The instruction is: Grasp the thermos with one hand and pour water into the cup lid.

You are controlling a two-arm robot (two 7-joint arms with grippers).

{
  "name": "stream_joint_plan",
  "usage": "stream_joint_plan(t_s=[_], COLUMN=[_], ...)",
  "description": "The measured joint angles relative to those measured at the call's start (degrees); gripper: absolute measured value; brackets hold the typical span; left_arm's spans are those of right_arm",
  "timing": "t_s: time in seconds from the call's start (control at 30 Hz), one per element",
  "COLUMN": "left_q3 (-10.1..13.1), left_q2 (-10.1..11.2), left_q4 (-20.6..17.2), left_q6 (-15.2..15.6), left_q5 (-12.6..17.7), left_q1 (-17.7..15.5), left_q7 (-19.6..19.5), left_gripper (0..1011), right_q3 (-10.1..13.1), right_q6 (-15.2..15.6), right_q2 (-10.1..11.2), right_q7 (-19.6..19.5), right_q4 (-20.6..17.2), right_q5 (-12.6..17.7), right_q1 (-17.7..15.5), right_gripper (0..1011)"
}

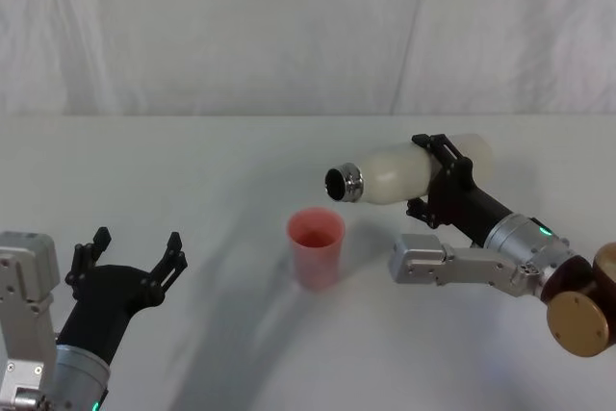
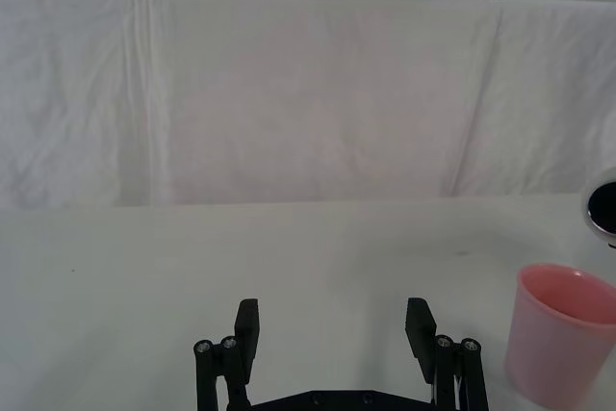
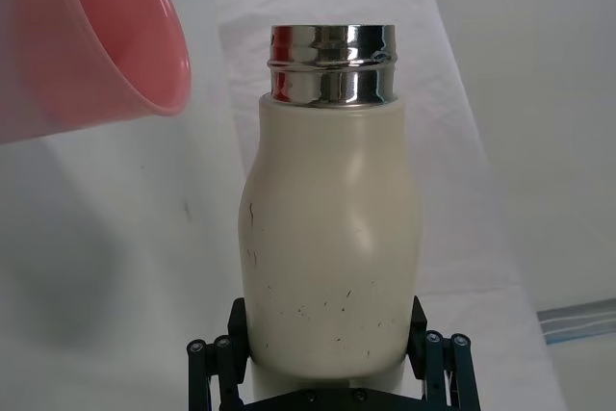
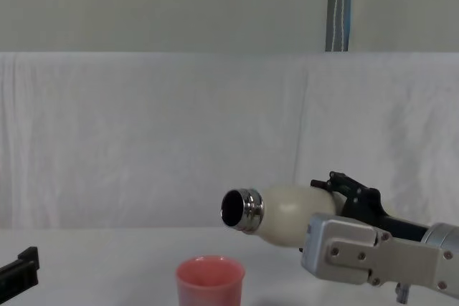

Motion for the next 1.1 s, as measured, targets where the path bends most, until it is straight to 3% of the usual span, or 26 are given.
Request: stream_joint_plan(t_s=[1.1], left_q3=[0.00], left_q2=[0.00], left_q4=[0.00], left_q6=[0.00], left_q5=[0.00], left_q1=[0.00], left_q7=[0.00], left_gripper=[1001], right_q3=[-2.68], right_q6=[0.60], right_q2=[0.75], right_q7=[-2.10], right_q4=[0.28], right_q5=[-3.58], right_q1=[1.79], right_gripper=[950])
